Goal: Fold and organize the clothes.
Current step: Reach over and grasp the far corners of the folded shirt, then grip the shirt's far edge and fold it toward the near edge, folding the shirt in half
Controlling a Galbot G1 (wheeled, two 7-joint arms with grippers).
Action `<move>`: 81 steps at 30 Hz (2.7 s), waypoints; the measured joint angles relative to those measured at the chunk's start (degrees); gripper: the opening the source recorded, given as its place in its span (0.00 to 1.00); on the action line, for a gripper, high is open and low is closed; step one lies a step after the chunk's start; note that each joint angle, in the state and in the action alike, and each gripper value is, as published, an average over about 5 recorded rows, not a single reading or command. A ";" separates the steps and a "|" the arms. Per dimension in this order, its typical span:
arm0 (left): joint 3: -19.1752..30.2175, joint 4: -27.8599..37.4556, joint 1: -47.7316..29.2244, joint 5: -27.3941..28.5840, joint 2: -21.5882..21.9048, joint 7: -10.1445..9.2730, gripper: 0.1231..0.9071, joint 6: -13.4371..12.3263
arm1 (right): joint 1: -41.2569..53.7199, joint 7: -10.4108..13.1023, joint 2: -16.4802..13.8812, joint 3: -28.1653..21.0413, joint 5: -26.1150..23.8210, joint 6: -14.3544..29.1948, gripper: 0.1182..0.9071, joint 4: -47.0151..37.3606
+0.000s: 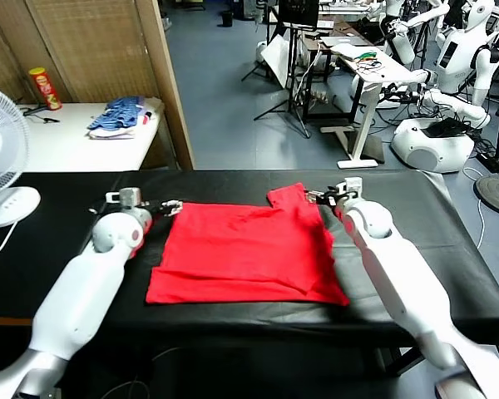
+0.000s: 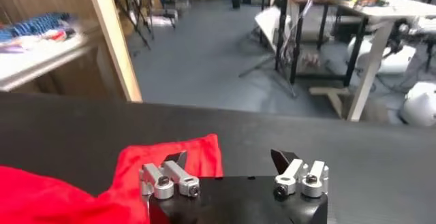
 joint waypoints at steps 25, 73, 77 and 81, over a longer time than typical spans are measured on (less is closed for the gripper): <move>1.49 8.13 -2.61 3.24 -2.93 5.11 0.01 -2.84 | -0.75 1.05 2.54 1.32 1.72 2.73 0.02 -2.19; -13.68 -39.49 36.98 5.99 12.15 -0.35 0.01 1.28 | -35.57 8.88 -20.99 8.91 10.98 -11.53 0.01 51.53; -13.67 -39.73 38.55 7.30 11.95 -0.25 0.01 1.94 | -36.48 8.79 -20.97 8.94 10.50 -11.53 0.01 51.53; -13.63 -40.20 39.83 8.19 11.59 -0.01 0.01 2.63 | -37.49 8.56 -21.06 9.42 10.60 -11.53 0.02 52.31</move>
